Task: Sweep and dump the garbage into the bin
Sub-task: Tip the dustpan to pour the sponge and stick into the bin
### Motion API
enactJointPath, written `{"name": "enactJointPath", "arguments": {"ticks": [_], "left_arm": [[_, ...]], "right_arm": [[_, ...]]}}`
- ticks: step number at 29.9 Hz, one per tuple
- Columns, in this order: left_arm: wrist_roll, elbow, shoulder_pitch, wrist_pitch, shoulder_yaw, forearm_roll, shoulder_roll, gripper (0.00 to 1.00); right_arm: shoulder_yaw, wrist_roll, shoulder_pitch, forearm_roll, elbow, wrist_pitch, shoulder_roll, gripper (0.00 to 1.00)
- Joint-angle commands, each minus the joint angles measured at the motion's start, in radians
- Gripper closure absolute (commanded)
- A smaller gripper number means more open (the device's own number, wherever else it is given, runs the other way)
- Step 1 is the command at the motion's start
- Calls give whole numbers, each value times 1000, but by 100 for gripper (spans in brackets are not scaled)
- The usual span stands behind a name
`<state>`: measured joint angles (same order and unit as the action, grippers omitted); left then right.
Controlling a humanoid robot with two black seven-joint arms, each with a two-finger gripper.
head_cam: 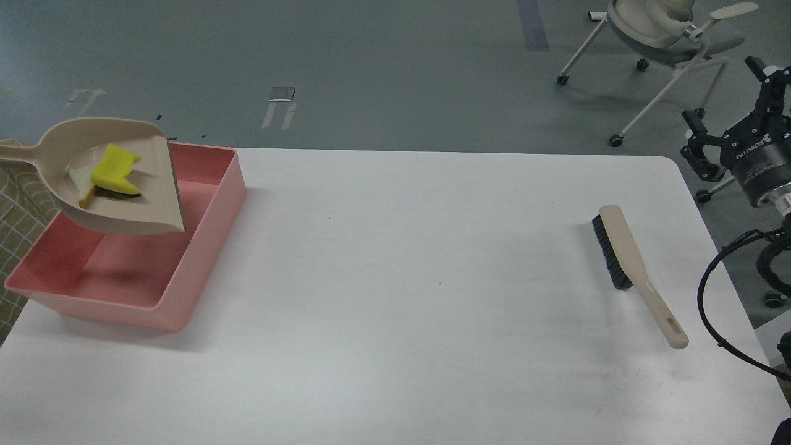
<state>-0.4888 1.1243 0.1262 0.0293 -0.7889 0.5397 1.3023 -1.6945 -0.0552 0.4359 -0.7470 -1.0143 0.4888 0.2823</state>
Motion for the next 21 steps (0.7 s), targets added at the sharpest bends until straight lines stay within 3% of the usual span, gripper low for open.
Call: {"name": "enactJointPath", "arguments": {"ticks": [1,10,21], "left_arm": [[0,0,3,0,0,95,28,100],[0,35,55,0,-7,270,129,100],[0,65,82,9,-9,319,155,100]], "right_arm": [[-1,0,-2,0,-3,0,0,1],[-1,0,-2,1,-4,0,0,1],[-1,0,-3,0,-3,0,0,1]]}}
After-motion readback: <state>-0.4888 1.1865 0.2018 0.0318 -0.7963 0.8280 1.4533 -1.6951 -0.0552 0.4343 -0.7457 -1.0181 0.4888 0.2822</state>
